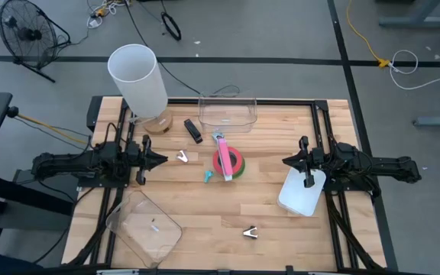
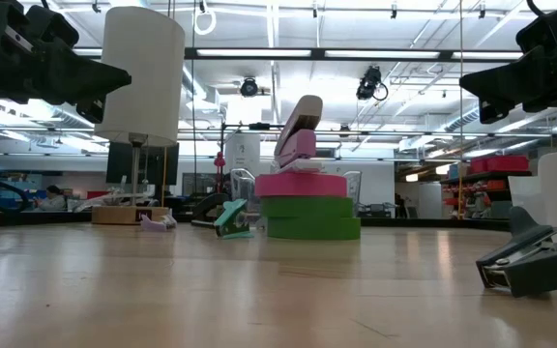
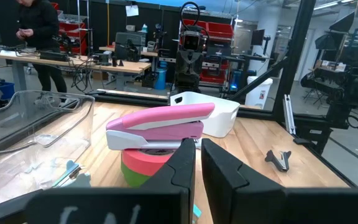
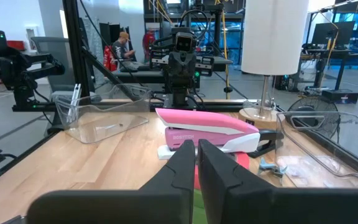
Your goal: Pick and place Stapler, Stapler remover, tape
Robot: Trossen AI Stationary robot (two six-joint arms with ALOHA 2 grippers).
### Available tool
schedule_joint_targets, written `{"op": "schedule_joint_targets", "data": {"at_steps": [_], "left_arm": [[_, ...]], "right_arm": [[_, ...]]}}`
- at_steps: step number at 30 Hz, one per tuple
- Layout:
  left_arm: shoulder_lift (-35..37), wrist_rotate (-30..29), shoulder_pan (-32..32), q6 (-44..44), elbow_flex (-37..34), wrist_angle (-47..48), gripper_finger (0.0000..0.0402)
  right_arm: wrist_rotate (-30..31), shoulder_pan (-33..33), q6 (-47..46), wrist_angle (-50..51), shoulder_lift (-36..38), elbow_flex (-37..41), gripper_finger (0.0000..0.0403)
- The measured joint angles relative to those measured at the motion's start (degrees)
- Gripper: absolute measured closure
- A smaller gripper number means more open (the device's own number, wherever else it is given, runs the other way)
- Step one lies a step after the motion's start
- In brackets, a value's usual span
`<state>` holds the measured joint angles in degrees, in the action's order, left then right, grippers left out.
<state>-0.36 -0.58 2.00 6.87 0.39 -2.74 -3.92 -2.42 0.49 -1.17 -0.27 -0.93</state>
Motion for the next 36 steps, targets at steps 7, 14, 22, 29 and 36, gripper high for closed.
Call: {"op": "schedule_joint_targets", "data": {"at_steps": [7, 14, 22, 29, 36], "left_arm": [[0.0, 0.0, 0.0, 0.0, 0.0, 0.0, 0.0372], [0.0, 0.0, 0.0, 0.0, 0.0, 0.0, 0.0372], [0.0, 0.0, 0.0, 0.0, 0.0, 0.0, 0.0372], [0.0, 0.0, 0.0, 0.0, 0.0, 0.0, 0.0372], [0.0, 0.0, 0.0, 0.0, 0.0, 0.0, 0.0372]], "right_arm": [[0.0, 0.0, 0.0, 0.0, 0.0, 0.0, 0.0378], [0.0, 0.0, 0.5, -0.6, 0.0, 0.0, 0.0378], [-1.0, 0.0, -15.1, -12.9, 0.0, 0.0, 0.0378], [2.8, 0.0, -25.3, -26.3, 0.0, 0.0, 0.0378], [9.0, 0.0, -24.3, -34.2, 0.0, 0.0, 0.0379]]}}
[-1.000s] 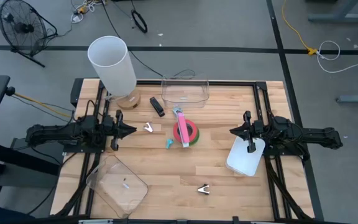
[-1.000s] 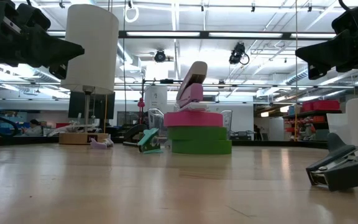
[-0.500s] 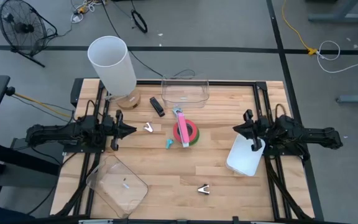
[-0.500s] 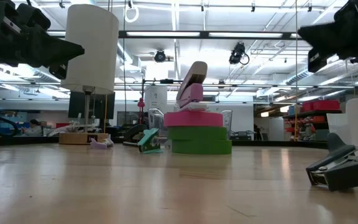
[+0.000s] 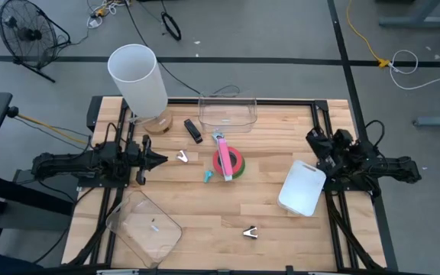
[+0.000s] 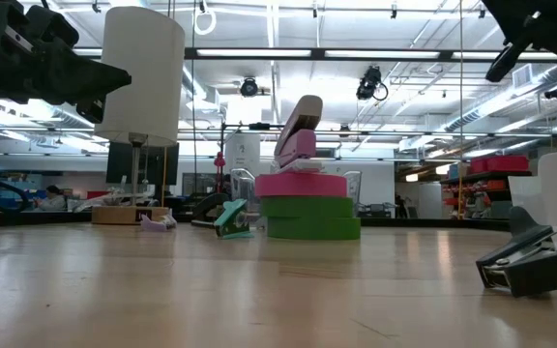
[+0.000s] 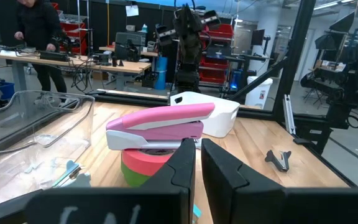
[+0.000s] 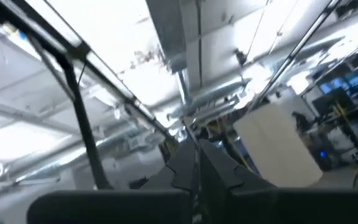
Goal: Pick and place Stapler, Stapler remover, tape
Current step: Put the pink stapler into the top transparent bin
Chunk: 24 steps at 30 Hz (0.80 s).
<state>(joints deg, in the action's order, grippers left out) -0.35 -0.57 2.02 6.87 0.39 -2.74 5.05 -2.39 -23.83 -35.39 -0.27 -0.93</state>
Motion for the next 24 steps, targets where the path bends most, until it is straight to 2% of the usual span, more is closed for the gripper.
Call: {"op": "schedule_joint_targets", "data": {"at_steps": [5, 11, 17, 24], "left_arm": [[0.0, 0.0, 0.0, 0.0, 0.0, 0.0, 0.0372], [0.0, 0.0, 0.0, 0.0, 0.0, 0.0, 0.0372], [0.0, 0.0, 0.0, 0.0, 0.0, 0.0, 0.0372], [0.0, 0.0, 0.0, 0.0, 0.0, 0.0, 0.0372]], "right_arm": [[3.8, 0.0, -2.4, -0.4, 0.0, -0.3, 0.0399], [6.7, 0.0, -2.6, 0.5, 0.0, -3.8, 0.0401], [9.8, 0.0, -2.1, 7.7, -1.3, -11.5, 0.0402], [6.9, 0.0, -2.2, 17.6, -6.8, -23.1, 0.0402]]}}
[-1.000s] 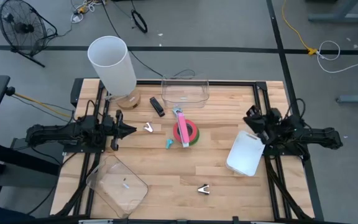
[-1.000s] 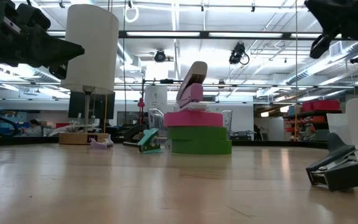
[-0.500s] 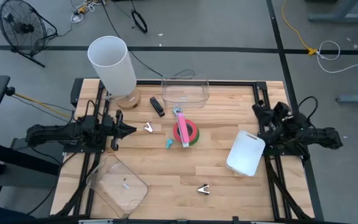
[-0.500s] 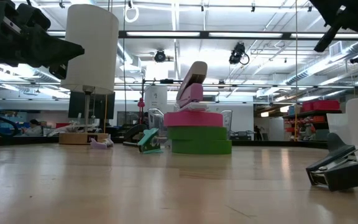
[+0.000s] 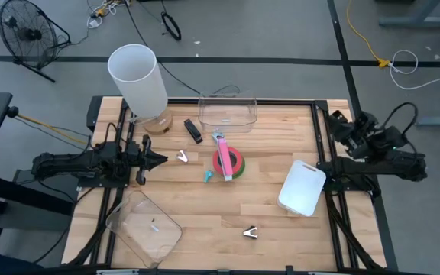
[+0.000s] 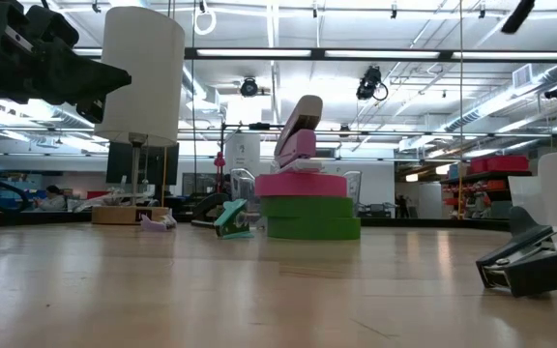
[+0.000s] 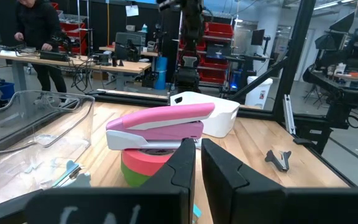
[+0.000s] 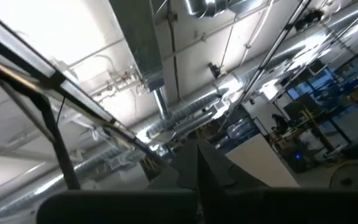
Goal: Pick and place Stapler, Stapler remover, tape
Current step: Put the pink stapler into the top transparent bin
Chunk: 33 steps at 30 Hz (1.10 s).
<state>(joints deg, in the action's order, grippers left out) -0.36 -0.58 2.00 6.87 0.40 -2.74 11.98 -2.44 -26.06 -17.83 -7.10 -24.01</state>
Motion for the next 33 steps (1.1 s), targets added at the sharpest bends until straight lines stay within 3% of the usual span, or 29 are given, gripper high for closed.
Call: {"op": "schedule_joint_targets", "data": {"at_steps": [20, 33], "left_arm": [[0.0, 0.0, 0.0, 0.0, 0.0, 0.0, 0.0372], [0.0, 0.0, 0.0, 0.0, 0.0, 0.0, 0.0372]], "right_arm": [[-13.0, 0.0, 10.0, 18.3, -27.8, -34.7, 0.0403], [-14.0, 0.0, 14.4, 34.6, -38.9, -46.8, 0.0403]]}}
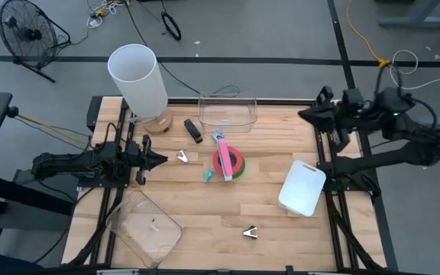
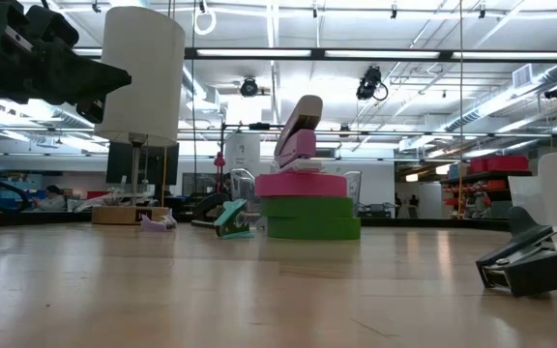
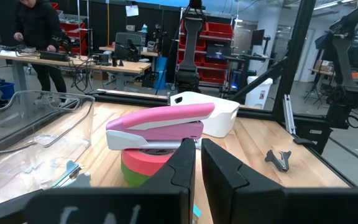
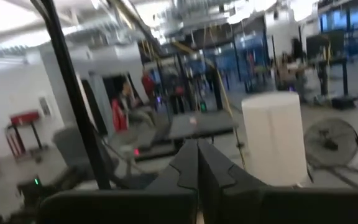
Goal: Pick and place Stapler, Stapler remover, tape
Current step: Put the pink stapler into the top transparent bin
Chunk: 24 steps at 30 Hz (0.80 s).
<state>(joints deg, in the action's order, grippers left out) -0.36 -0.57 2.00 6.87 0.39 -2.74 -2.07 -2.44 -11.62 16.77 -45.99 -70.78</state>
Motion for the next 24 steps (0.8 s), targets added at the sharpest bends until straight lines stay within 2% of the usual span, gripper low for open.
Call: {"op": "schedule_joint_targets", "data": {"at_steps": [8, 18, 24], "left_arm": [[0.0, 0.0, 0.0, 0.0, 0.0, 0.0, 0.0372], [0.0, 0.0, 0.0, 0.0, 0.0, 0.0, 0.0372], [0.0, 0.0, 0.0, 0.0, 0.0, 0.0, 0.0372]], "right_arm": [[0.0, 0.0, 2.4, 3.6, -4.8, -0.1, 0.0403], [0.0, 0.0, 3.5, 3.5, -12.7, -0.1, 0.0403], [-0.5, 0.0, 10.8, 3.6, -17.0, -0.1, 0.0403]]}}
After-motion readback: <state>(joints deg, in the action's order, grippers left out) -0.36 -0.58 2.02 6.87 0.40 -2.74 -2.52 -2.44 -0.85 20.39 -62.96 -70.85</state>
